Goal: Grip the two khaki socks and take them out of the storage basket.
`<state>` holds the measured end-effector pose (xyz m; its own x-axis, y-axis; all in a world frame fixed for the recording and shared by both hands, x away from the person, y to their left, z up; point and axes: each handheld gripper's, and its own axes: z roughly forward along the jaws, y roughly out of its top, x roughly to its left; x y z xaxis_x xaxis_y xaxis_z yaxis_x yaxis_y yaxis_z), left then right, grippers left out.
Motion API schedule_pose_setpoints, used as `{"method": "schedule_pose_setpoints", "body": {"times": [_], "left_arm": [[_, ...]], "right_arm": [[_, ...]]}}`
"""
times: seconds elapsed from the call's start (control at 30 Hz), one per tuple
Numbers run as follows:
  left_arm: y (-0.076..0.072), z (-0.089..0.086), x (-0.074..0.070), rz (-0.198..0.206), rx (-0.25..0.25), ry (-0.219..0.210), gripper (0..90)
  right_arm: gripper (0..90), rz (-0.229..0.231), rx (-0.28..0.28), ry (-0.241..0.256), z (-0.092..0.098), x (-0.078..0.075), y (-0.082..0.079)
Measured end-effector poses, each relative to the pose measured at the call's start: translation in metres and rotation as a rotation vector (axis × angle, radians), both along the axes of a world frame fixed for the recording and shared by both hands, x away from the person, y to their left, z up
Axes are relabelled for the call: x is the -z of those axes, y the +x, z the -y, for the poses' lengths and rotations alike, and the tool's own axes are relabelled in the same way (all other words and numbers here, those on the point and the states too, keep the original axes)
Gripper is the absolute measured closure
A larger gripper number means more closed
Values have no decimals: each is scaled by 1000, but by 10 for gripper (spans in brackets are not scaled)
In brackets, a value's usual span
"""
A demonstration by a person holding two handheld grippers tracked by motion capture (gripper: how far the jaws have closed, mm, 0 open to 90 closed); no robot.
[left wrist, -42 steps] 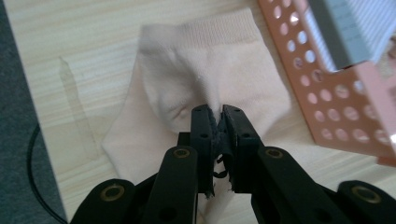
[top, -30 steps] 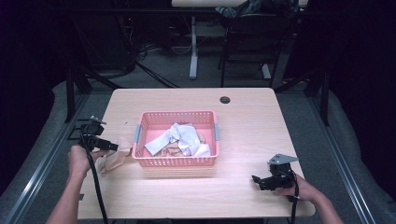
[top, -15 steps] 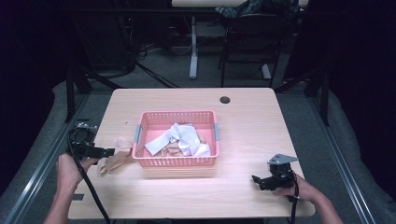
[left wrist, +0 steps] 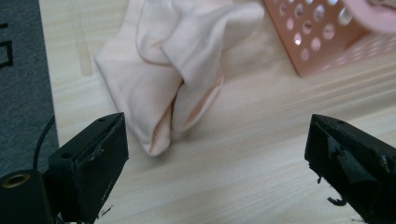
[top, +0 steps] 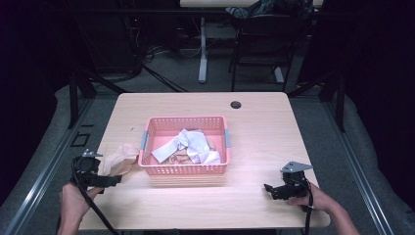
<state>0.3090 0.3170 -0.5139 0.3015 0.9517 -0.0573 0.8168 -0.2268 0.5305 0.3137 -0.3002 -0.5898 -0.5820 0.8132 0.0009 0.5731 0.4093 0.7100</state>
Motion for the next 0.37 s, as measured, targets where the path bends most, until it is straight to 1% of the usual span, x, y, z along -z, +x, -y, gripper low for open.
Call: {"method": "schedule_pose_setpoints", "body": {"times": [0.03,0.07,0.13,0.17,0.2,0.23,0.27,0.33,0.37], "left_arm": [[-3,0,4,11,-4,1,50],[-6,0,8,33,-17,1,41],[-12,-2,15,90,-33,4,38],[-14,-3,17,94,-39,18,34],[-14,-3,17,84,-33,40,20],[-15,-4,17,88,-33,58,7],[-15,-5,17,98,-43,51,7],[-14,-8,17,104,-51,29,8],[-13,-8,17,123,-53,25,15]], "right_arm": [[0,0,0,0,0,0,0],[0,0,0,0,0,0,0],[0,-1,1,0,0,0,0],[0,0,1,0,0,0,0],[0,0,1,0,0,0,0],[0,0,1,0,0,0,0],[0,0,1,0,0,0,0],[0,0,1,0,0,0,0],[0,0,1,1,0,0,0]]}}
